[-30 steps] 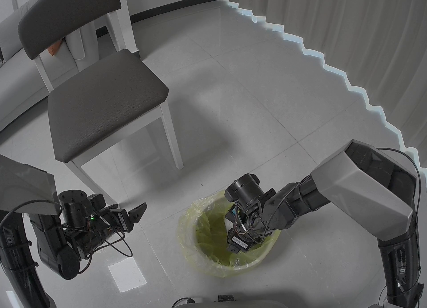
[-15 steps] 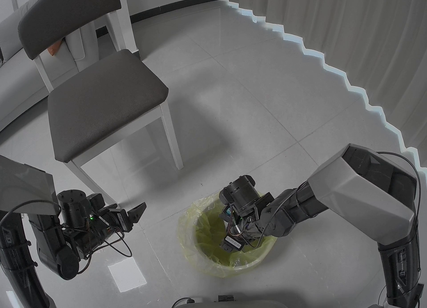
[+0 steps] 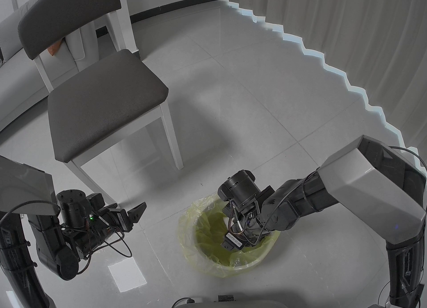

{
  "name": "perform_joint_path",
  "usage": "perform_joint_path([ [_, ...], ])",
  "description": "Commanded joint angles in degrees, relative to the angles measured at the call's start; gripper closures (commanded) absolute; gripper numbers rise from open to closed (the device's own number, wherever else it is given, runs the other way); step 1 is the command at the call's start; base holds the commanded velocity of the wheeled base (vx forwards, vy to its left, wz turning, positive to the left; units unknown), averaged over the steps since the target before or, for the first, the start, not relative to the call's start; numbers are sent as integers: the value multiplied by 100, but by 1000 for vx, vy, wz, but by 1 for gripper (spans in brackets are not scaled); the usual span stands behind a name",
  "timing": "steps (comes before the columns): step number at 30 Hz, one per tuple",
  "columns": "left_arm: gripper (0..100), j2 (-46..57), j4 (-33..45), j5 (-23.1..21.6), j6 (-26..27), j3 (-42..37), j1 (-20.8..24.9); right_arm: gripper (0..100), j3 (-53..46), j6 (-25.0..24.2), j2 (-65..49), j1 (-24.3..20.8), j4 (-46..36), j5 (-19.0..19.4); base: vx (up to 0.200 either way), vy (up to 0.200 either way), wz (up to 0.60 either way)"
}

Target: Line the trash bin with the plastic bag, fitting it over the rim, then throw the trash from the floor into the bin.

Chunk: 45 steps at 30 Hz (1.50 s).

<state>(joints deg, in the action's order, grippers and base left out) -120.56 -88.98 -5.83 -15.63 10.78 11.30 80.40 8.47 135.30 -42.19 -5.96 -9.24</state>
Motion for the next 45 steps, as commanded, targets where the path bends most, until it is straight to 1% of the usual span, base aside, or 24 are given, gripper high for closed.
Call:
perform_joint_path([
  [1, 0, 77, -102, -6, -10, -84, -23, 0, 46, 322, -4, -44, -142, -1062, 0, 0, 0],
  [2, 0, 77, -102, -6, -10, -84, -23, 0, -33, 568, 75, -8, 34, -1440, 0, 0, 0],
  [5, 0, 103, -102, -6, -10, -120, -14, 0, -340, 383, -285, -123, 359, -25, 0, 0, 0],
  [6, 0, 112, -102, -6, -19, -137, -14, 0, -376, 190, -470, -184, 315, 537, 0, 0, 0],
  [8, 0, 130, -102, -15, -19, -155, -23, 0, -384, -337, -716, -316, 183, 1337, 0, 0, 0],
  [12, 0, 147, -102, -15, -19, -146, -14, 0, -332, -830, -953, -360, -98, 1856, 0, 0, 0],
  [14, 0, 156, -102, -15, -37, -146, 13, 0, -367, -698, -900, -334, -230, 1715, 0, 0, 0],
  [15, 0, 156, -102, -15, -37, -146, 21, 0, -411, -434, -804, -316, -283, 1311, 0, 0, 0],
  [16, 0, 156, -102, -15, -37, -146, 21, 0, -420, -381, -795, -316, -283, 1214, 0, 0, 0],
  [17, 0, 147, -102, -15, -37, -155, 30, 0, -516, 190, -672, -307, -248, -25, 0, 0, 0],
  [18, 0, 147, -102, -15, -37, -155, 48, 0, -560, 401, -637, -307, -133, -544, 0, 0, 0],
  [19, 0, 139, -102, -15, -46, -164, 65, 0, -587, 445, -663, -342, 69, -561, 0, 0, 0],
  [20, 0, 139, -102, -15, -54, -164, 109, 0, -604, 374, -681, -386, 315, -183, 0, 0, 0],
  [21, 0, 139, -102, -15, -72, -164, 153, 0, -587, 190, -707, -430, 464, 467, 0, 0, 0],
  [22, 0, 139, -102, -15, -98, -155, 197, 0, -534, -83, -707, -474, 429, 898, 0, 0, 0],
  [24, 0, 156, -102, -6, -125, -155, 206, 0, -472, -162, -646, -457, 350, 748, 0, 0, 0],
  [25, 0, 165, -102, -6, -125, -155, 206, 0, -384, 23, -505, -430, 280, 63, 0, 0, 0],
  [26, 0, 165, -102, -6, -125, -155, 197, 0, -402, 199, -382, -395, 306, -429, 0, 0, 0],
  [27, 0, 174, -102, -6, -133, -155, 188, 0, -420, 199, -408, -386, 289, -236, 0, 0, 0],
  [30, 0, 147, -102, -15, -133, -155, 162, 0, -420, -127, -646, -378, 245, 739, 0, 0, 0],
  [31, 0, 147, -102, -15, -133, -146, 153, 0, -393, -250, -707, -378, 236, 845, 0, 0, 0],
  [34, 0, 147, -102, -15, -133, -146, 162, 0, -393, -513, -980, -378, 130, 994, 0, 0, 0],
  [38, 0, 147, -102, -15, -133, -146, 180, 0, -376, -531, -1120, -351, -221, 1170, 0, 0, 0],
  [45, 0, 139, -102, -15, -133, -146, 153, 0, -270, -496, -602, -105, -142, 1205, 0, 0, 0],
])
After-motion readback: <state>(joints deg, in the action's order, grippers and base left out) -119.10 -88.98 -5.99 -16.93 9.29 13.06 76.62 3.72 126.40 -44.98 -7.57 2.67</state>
